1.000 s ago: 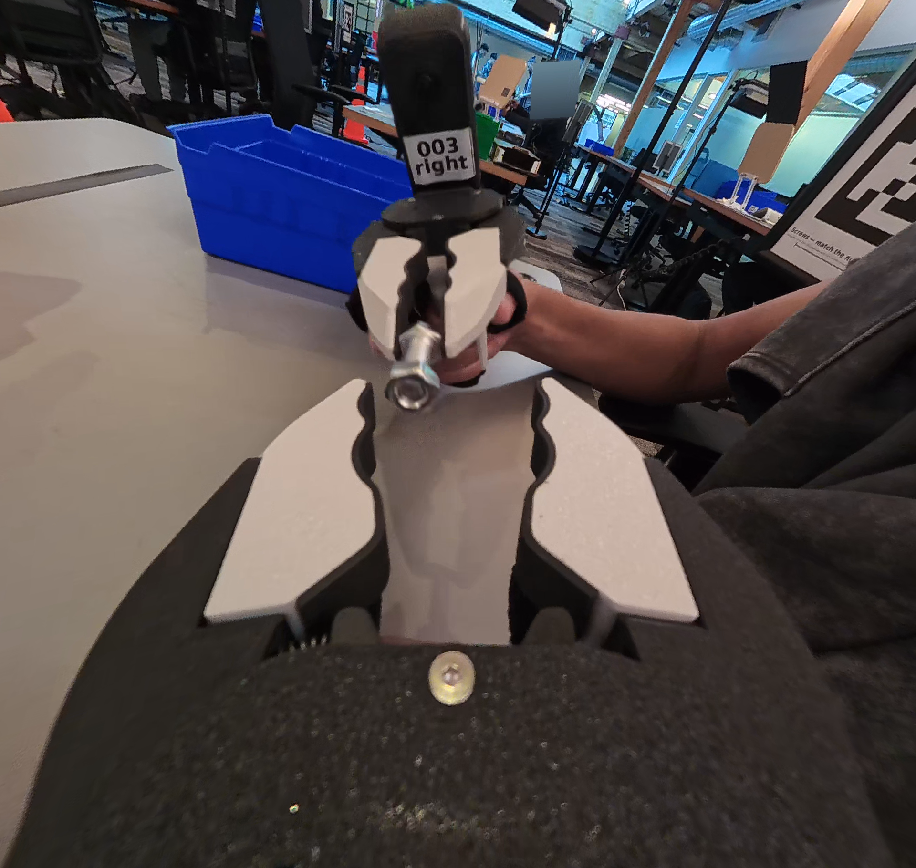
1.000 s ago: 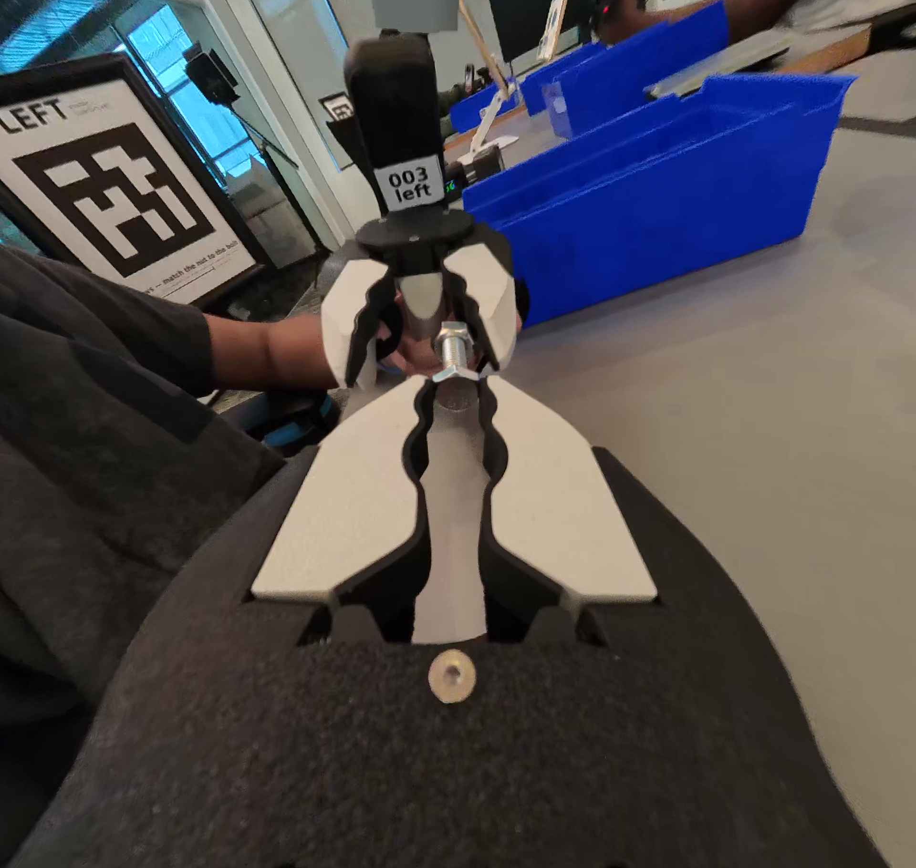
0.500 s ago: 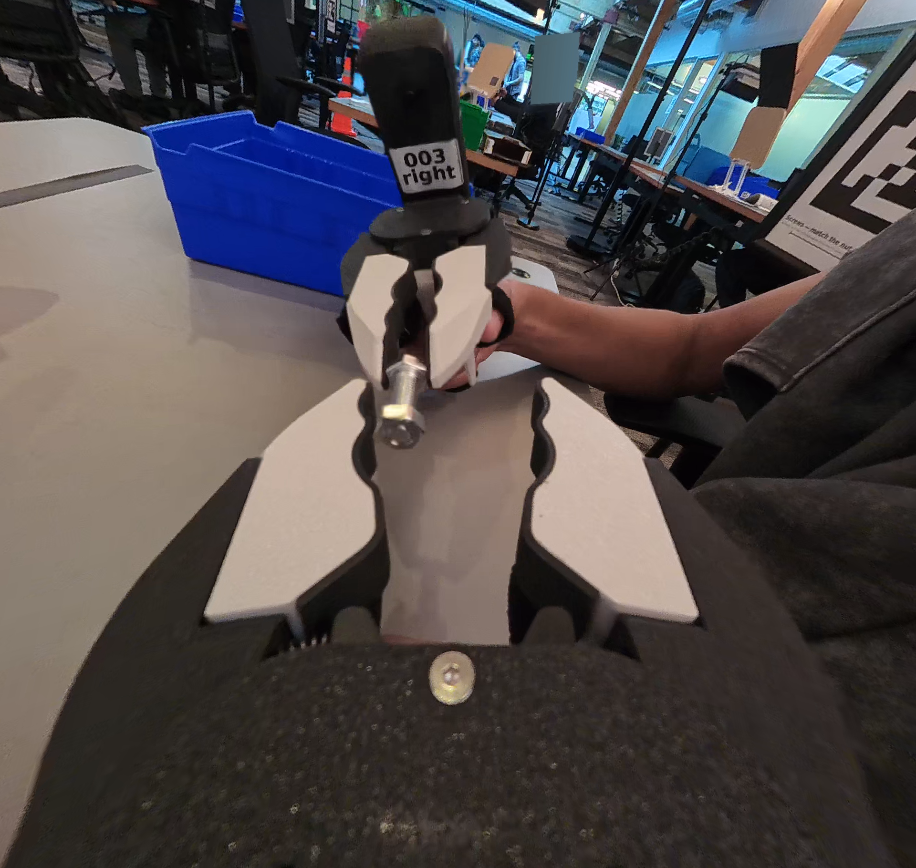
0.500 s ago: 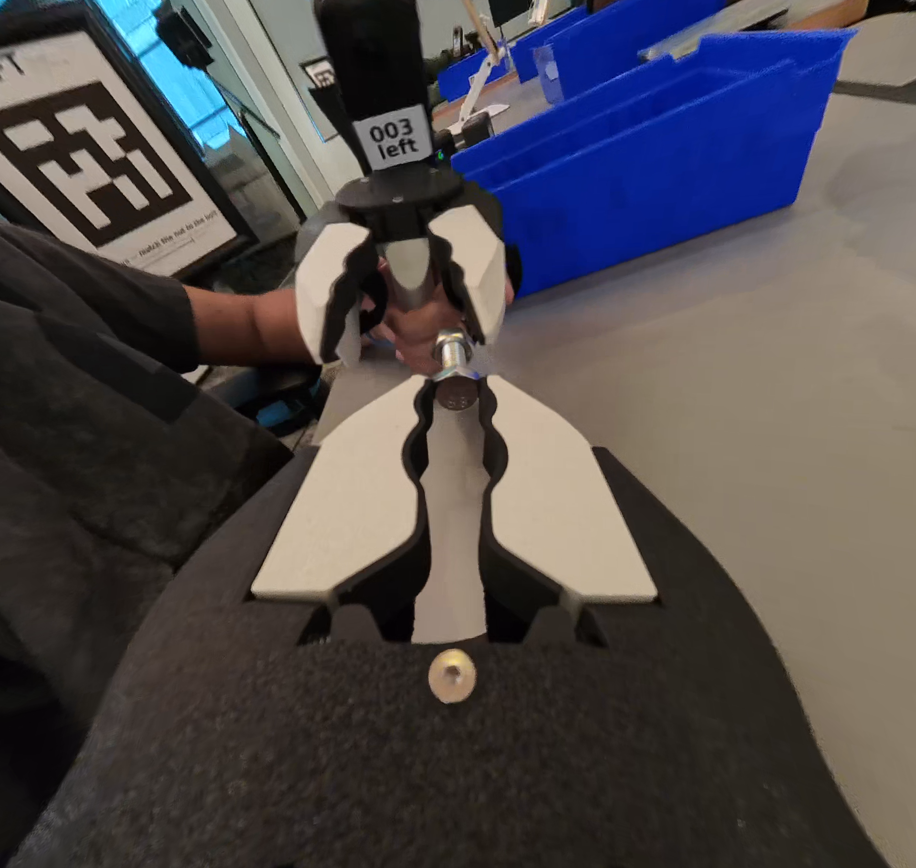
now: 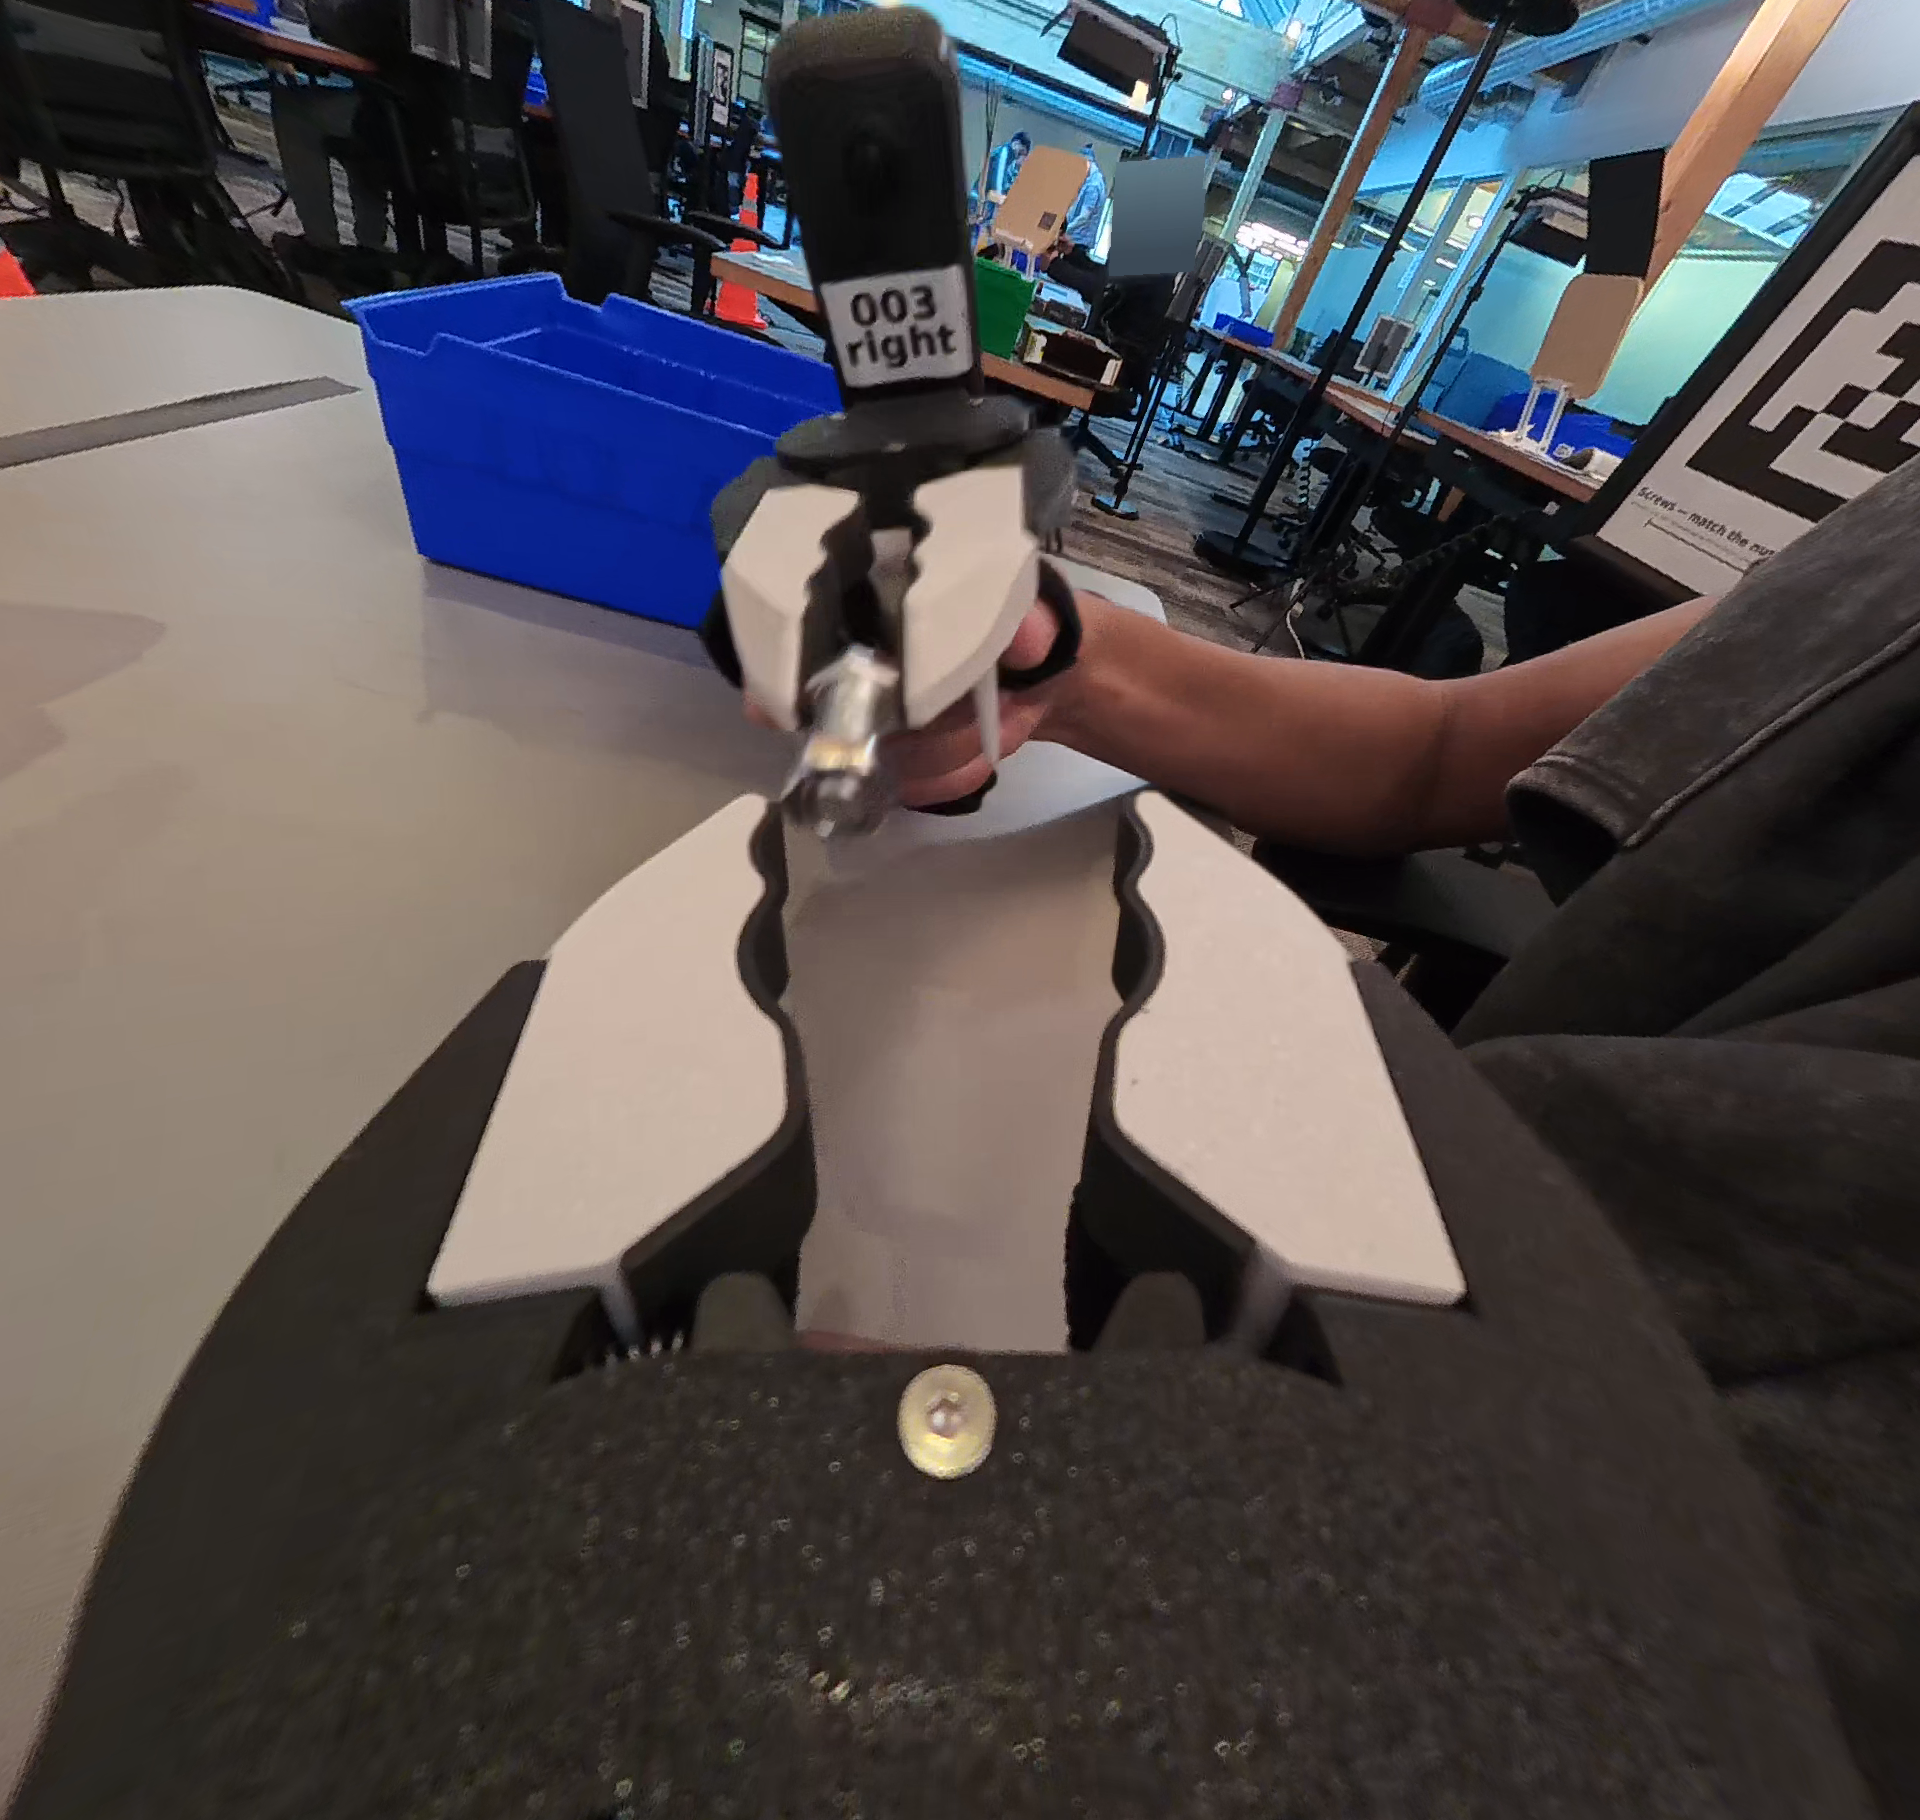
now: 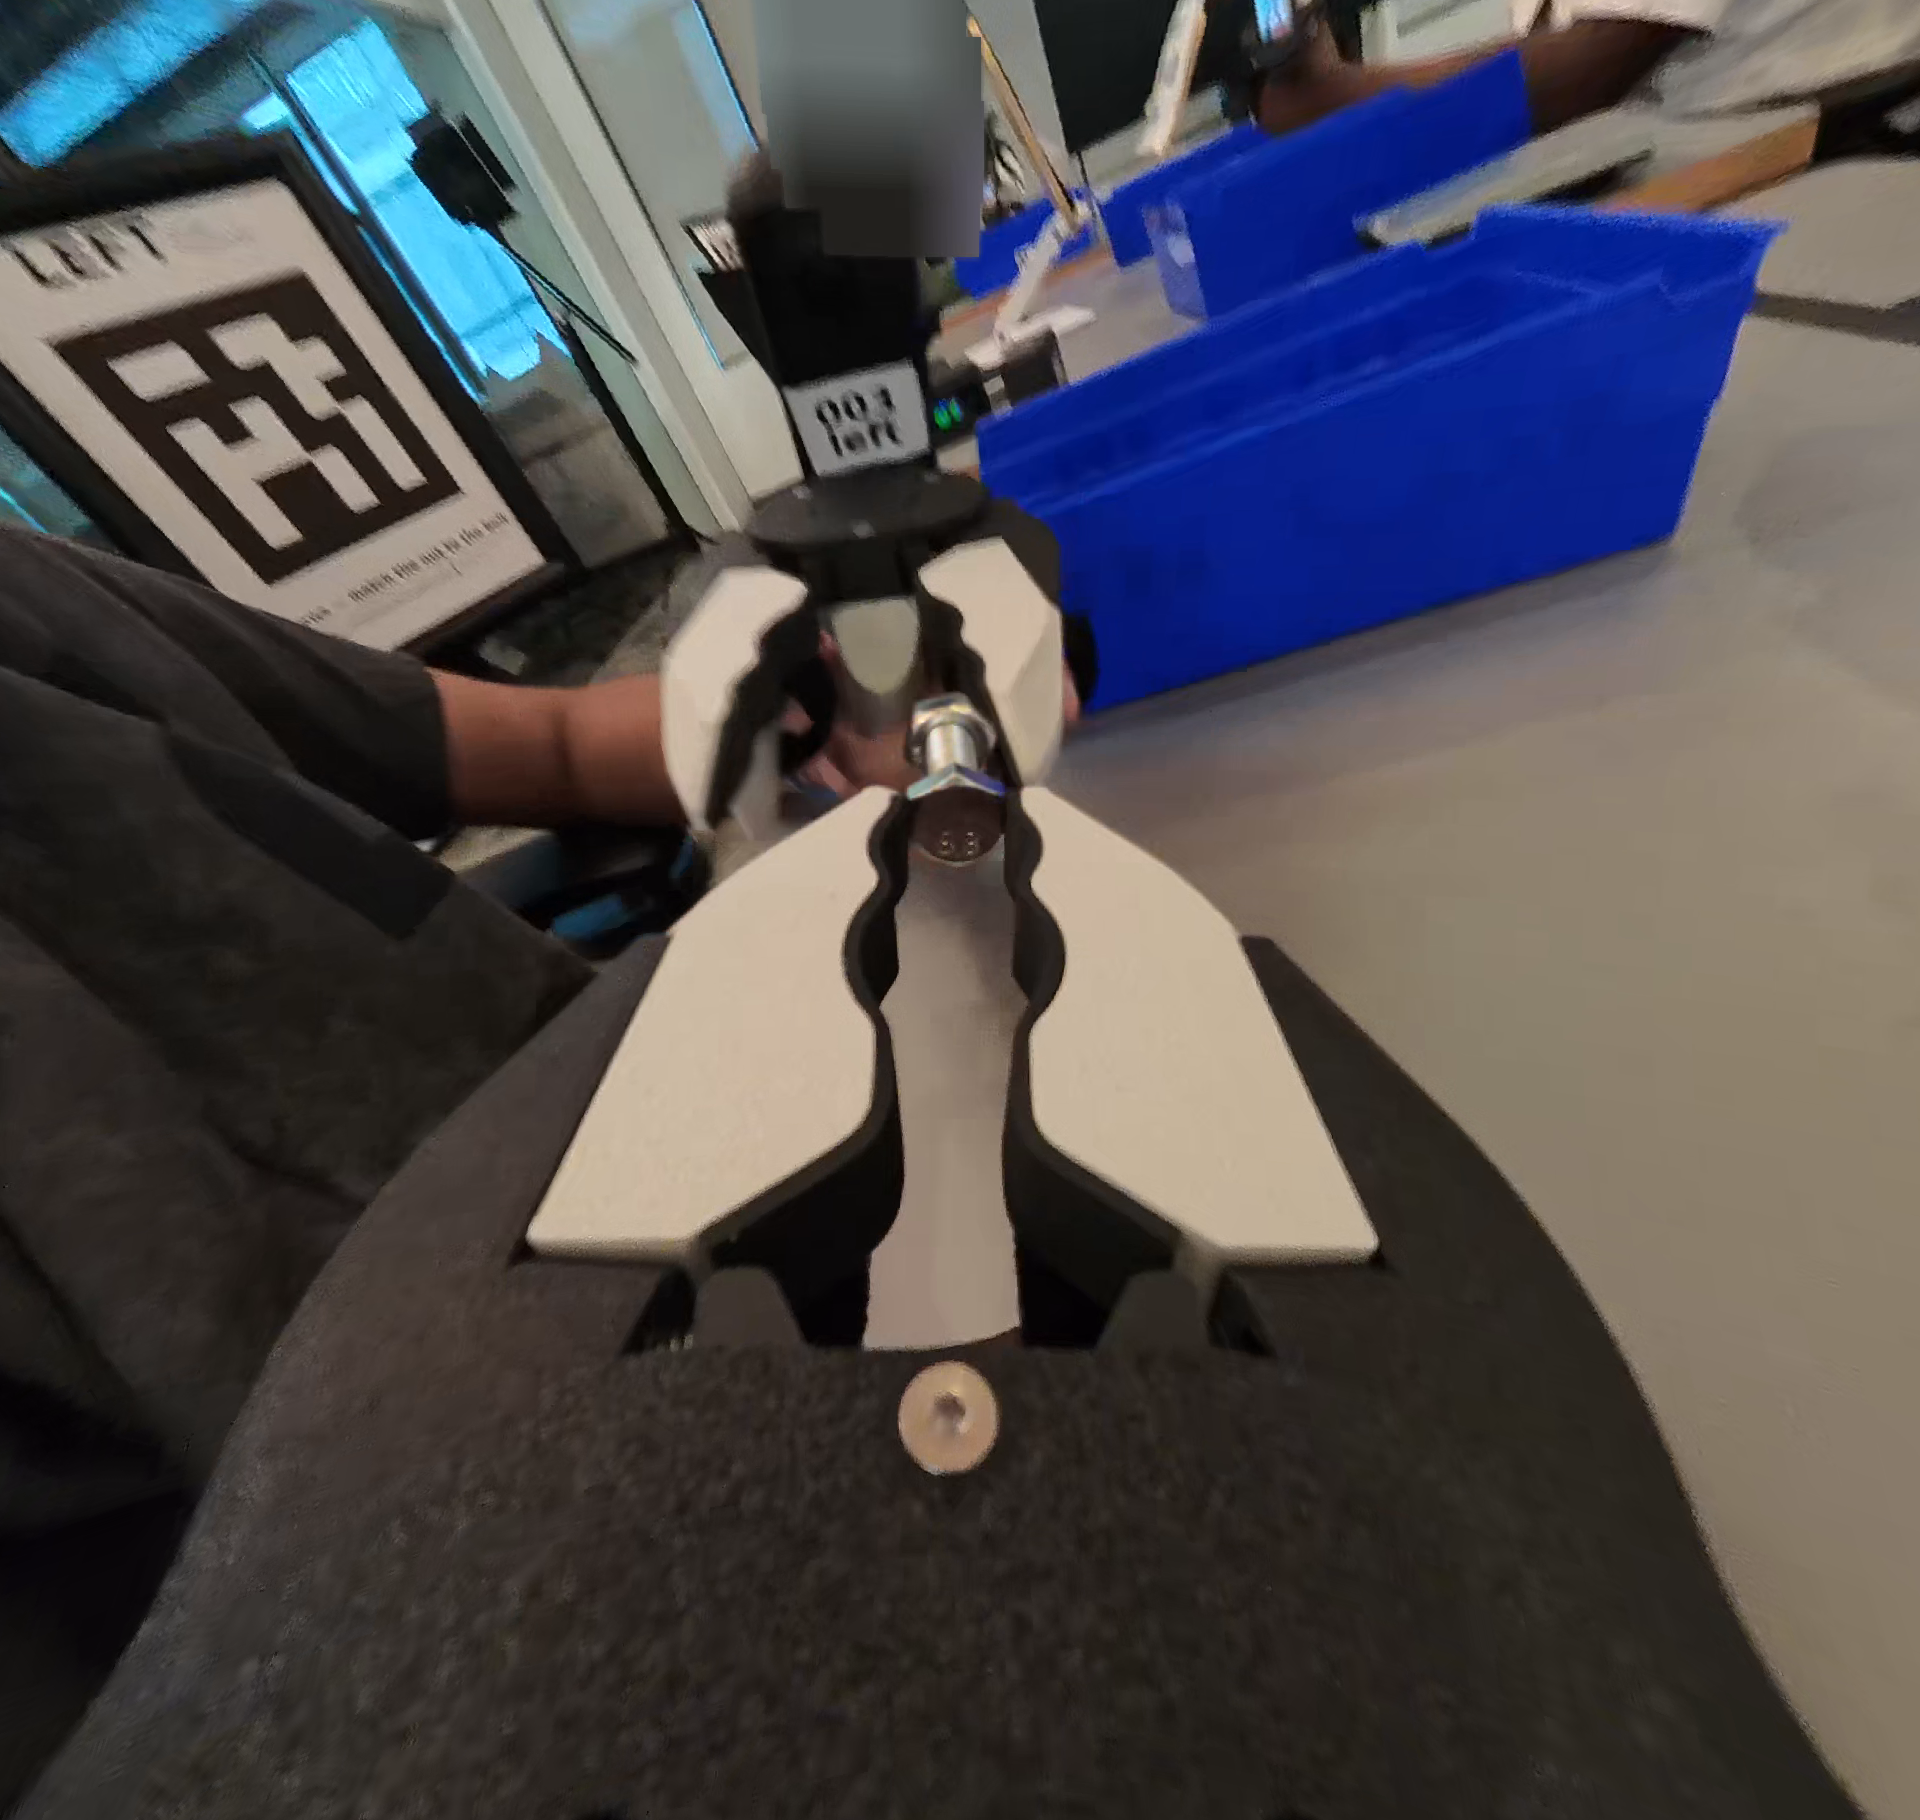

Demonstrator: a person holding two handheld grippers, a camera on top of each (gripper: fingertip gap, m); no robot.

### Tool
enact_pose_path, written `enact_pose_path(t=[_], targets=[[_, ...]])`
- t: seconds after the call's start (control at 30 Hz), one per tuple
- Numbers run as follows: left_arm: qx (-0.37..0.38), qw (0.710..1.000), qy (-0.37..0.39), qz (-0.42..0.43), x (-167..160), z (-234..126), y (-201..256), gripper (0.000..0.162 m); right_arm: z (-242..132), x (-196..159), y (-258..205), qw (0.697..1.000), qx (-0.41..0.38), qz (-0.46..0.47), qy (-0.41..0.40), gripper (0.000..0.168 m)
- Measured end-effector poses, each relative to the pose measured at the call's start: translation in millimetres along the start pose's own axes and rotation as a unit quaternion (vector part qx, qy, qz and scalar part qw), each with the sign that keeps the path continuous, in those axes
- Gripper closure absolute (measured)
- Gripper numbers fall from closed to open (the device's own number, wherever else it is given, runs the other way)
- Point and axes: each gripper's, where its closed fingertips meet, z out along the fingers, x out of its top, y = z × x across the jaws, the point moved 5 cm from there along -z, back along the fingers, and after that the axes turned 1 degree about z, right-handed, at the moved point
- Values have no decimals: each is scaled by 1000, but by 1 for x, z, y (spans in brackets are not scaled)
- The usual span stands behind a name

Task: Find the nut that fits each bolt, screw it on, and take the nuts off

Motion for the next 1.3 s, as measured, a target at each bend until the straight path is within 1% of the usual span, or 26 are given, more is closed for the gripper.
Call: enact_pose_path(t=[0.03,0.1,0.17,0.23,0.27,0.33,0.43,0.47,0.53,0.57,0.63,0.67,0.77,0.83,0.87,0.93,0.97,1.0,1.07,1.1,1.17,1.23,1.3], targets=[[1,1000,0,0,0,0,0,99,2,-7,2,1000,-3,6,-11,150],[-5,1000,2,0,1,0,0,104,6,-19,1,999,0,13,-33,150],[-3,1000,-2,1,1,2,-1,103,4,-10,-7,1000,20,6,-8,150],[-9,1000,-4,0,1,4,1,102,-3,4,-7,1000,13,2,24,151],[-9,1000,-4,1,0,5,2,102,-5,5,-3,1000,-2,-2,22,151],[-3,1000,-15,2,-2,7,1,95,-4,-3,2,1000,-1,12,12,150],[-12,1000,-8,0,0,7,2,100,1,-19,-1,1000,-5,7,-30,150],[-11,1000,-9,-1,0,7,2,100,0,-15,-5,1000,6,2,-18,150],[-9,1000,-15,3,-2,8,1,100,-7,2,-11,999,31,8,32,151],[-11,1000,-15,4,-3,8,3,100,-9,7,-9,999,26,6,41,151],[-10,1000,-16,6,-3,8,3,100,-9,1,0,1000,-2,1,17,150],[-4,1000,-18,8,-3,8,2,96,-8,-3,1,1000,0,8,11,151],[-13,1000,-5,5,0,5,3,105,-4,-15,-2,1000,2,6,-17,150],[-8,1000,-13,6,-2,5,1,104,-7,-1,-9,999,31,14,25,151],[-10,1000,-14,6,-2,6,2,104,-8,5,-9,999,31,12,37,151],[-13,1000,-10,5,-2,6,4,104,-8,4,-3,1000,7,4,25,151],[-9,1000,-11,5,-2,6,3,100,-7,0,-1,1000,5,10,22,151],[-8,1000,-9,5,-2,6,3,100,-6,-5,1,1000,8,21,18,151],[-14,1000,4,-1,2,3,3,105,-2,-17,2,1000,-5,17,-15,150],[-10,1000,4,-2,2,3,1,106,-1,-16,-2,1000,1,10,-16,150],[-2,1000,-6,-1,0,3,-1,105,-4,-1,-10,999,30,15,26,151],[-4,1000,-8,1,-1,5,0,105,-5,7,-9,999,21,1,33,151],[-8,1000,-10,3,-2,6,2,104,-3,0,-1,1000,-4,1,14,150]])
